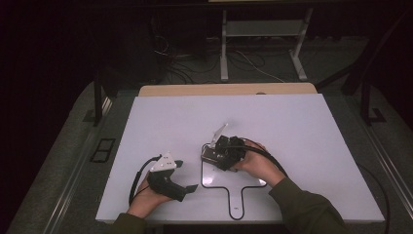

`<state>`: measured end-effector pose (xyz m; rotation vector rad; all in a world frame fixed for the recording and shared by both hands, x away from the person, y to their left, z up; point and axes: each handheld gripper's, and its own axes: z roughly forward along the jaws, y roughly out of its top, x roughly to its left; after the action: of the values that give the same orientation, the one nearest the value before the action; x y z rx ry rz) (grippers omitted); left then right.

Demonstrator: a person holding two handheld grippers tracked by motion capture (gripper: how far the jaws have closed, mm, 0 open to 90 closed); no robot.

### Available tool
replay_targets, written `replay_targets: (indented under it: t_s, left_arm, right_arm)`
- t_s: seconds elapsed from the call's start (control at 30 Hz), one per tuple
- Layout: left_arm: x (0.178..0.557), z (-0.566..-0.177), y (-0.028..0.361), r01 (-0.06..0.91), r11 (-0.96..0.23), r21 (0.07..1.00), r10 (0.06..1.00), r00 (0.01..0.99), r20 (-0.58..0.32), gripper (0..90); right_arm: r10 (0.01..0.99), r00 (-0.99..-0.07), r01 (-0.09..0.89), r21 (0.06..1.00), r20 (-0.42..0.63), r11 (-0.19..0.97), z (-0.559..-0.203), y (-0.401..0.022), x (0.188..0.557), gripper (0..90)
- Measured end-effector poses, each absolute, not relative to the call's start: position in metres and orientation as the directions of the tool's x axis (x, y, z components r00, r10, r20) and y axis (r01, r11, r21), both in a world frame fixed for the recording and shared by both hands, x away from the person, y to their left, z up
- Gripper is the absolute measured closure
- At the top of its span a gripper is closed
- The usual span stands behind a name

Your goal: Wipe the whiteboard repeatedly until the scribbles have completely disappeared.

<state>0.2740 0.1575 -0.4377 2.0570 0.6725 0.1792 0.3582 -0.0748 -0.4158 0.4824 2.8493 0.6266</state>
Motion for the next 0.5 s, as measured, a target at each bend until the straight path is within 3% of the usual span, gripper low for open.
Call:
replay_targets:
  t_s: [0.17, 0.5]
  left_arm:
    - [0.274, -0.438, 0.158, 0.389, -0.42, 0.82, 0.526, 0.841, -0.129, 0.0]
    - [0.274, -0.438, 0.158, 0.388, -0.425, 0.818, 0.524, 0.842, -0.127, 0.0]
  right_arm:
    - [0.311, -0.946, 0.244, 0.437, -0.087, 0.865, -0.416, -0.065, 0.351, 38.8]
    - [0.407, -0.907, 0.326, 0.432, -0.108, 0.841, -0.416, -0.075, 0.377, 38.9]
